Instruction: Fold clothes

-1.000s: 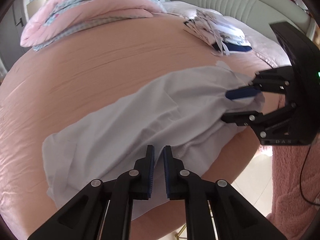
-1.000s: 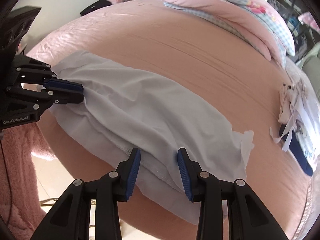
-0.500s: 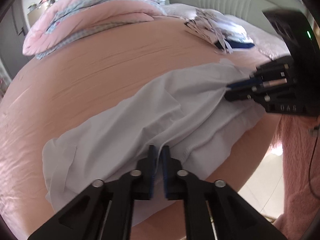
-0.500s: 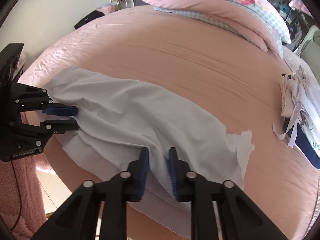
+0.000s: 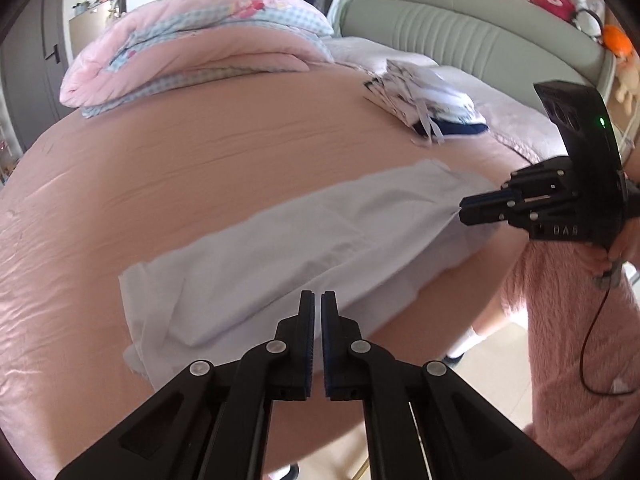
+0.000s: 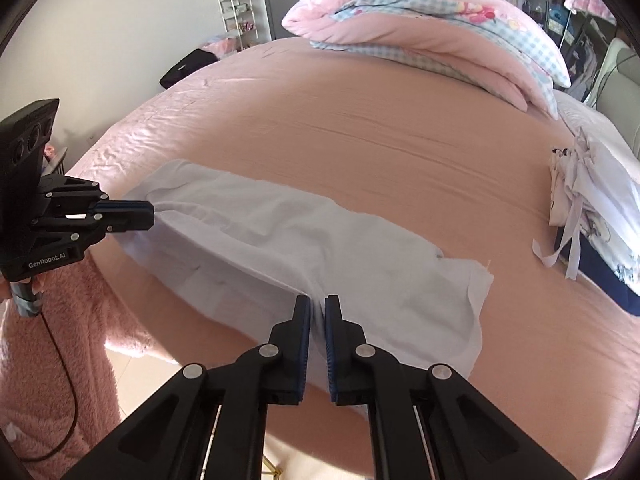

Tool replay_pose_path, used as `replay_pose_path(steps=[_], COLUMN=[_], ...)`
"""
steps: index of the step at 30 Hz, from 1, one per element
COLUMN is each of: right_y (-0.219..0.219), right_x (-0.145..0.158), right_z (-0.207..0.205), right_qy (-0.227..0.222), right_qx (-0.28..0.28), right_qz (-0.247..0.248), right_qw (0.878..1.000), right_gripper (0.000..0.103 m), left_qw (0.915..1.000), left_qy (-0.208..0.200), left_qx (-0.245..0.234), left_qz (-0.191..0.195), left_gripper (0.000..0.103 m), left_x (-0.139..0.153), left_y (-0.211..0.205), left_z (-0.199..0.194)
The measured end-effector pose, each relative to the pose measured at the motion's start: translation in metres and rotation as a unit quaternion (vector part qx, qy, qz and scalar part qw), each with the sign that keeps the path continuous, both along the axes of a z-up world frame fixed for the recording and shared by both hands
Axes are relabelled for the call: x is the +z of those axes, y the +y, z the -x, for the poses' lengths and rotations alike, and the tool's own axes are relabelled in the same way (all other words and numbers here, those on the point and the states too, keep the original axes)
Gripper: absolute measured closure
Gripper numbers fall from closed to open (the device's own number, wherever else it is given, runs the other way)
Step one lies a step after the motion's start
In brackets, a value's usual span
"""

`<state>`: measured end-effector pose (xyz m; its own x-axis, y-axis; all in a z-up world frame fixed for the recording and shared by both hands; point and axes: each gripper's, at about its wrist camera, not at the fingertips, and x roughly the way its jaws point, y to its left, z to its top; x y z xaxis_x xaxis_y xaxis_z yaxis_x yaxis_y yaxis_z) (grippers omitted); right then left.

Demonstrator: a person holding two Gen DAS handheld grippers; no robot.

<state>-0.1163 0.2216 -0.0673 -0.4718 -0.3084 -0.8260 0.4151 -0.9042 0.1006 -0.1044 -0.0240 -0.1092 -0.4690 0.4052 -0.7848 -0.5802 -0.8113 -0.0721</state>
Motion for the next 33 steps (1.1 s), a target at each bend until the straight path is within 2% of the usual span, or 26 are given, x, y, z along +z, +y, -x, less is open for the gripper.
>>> replay_pose_path(steps=[4,8,9,11,12,13,14,15,16,18,21,24,25,27,28,30,31,33], right_y=[0.005,0.001,-0.001,-0.008,-0.012,-0.016,-0.019,-0.022,-0.024,-0.025,-0.028,-0.030,-0.031,-0.030,-0.029,-0.026,-0.021,-0.009], right_x=[-0.011,-0.039,-0.043,-0.040,-0.036,-0.031,-0.029,-0.026,-0.026,-0.026,-0.024,-0.025,-0.026,-0.030,-0.033,-0.035,-0.033,-0.031], right_z=[-0.007,-0.008,-0.010,-0.017,-0.020,-0.023,-0.024,-0.024,-0.022,-0.017,-0.012,-0.010,-0.010,-0.006,-0.004,0.001,0.004,0.011], right_qy=[-0.022,-0.077,-0.082,-0.063,-0.049,-0.035,-0.026,-0.019,-0.016,-0.017,-0.019,-0.023,-0.025,-0.025,-0.021,-0.020,-0.030,-0.055], right_qx=[0.003,0.011,0.016,0.027,0.033,0.039,0.042,0.045,0.042,0.032,0.025,0.030,0.032,0.033,0.031,0.028,0.018,-0.005], right_qz=[-0.003,-0.046,-0.059,-0.078,-0.082,-0.086,-0.090,-0.093,-0.098,-0.098,-0.084,-0.091,-0.093,-0.095,-0.094,-0.065,-0.036,0.027], right_qw=[1.000,0.996,0.995,0.995,0.995,0.995,0.995,0.994,0.994,0.995,0.996,0.995,0.995,0.995,0.995,0.997,0.999,0.998], right_gripper=[0.098,0.098,0.098,0.097,0.097,0.095,0.088,0.082,0.075,0.075,0.075,0.075,0.075,0.075,0.076,0.094,0.099,0.099], left_qw=[0.9998,0.9997,0.9996,0.9994,0.9992,0.9988,0.9984,0.9979,0.9968,0.9946,0.9920,0.9856,0.9848,0.9864,0.9884,0.9931,0.9948,0.9969], left_qy=[-0.018,-0.022,-0.024,-0.018,-0.010,-0.003,0.004,0.014,0.028,0.042,0.042,0.060,0.065,0.069,0.069,0.061,0.057,0.050], left_qx=[-0.001,0.010,0.009,0.000,-0.011,-0.021,-0.025,-0.026,-0.026,-0.030,-0.030,-0.040,-0.042,-0.037,-0.029,-0.014,-0.010,-0.007], left_qz=[-0.001,0.008,0.013,0.029,0.038,0.044,0.050,0.058,0.070,0.090,0.115,0.153,0.156,0.144,0.132,0.099,0.084,0.059], left_gripper=[0.101,0.101,0.099,0.093,0.081,0.062,0.053,0.049,0.049,0.050,0.073,0.075,0.082,0.099,0.099,0.099,0.099,0.100], left_x=[-0.007,-0.010,-0.011,-0.012,-0.013,-0.015,-0.017,-0.019,-0.021,-0.025,-0.034,-0.042,-0.043,-0.039,-0.034,-0.024,-0.019,-0.009], left_y=[-0.003,-0.001,0.001,0.008,0.012,0.016,0.019,0.022,0.025,0.031,0.037,0.044,0.045,0.044,0.042,0.033,0.028,0.019], left_z=[-0.006,-0.004,-0.004,-0.005,-0.007,-0.008,-0.009,-0.009,-0.010,-0.007,0.003,0.007,0.007,0.008,0.010,0.012,0.013,0.011])
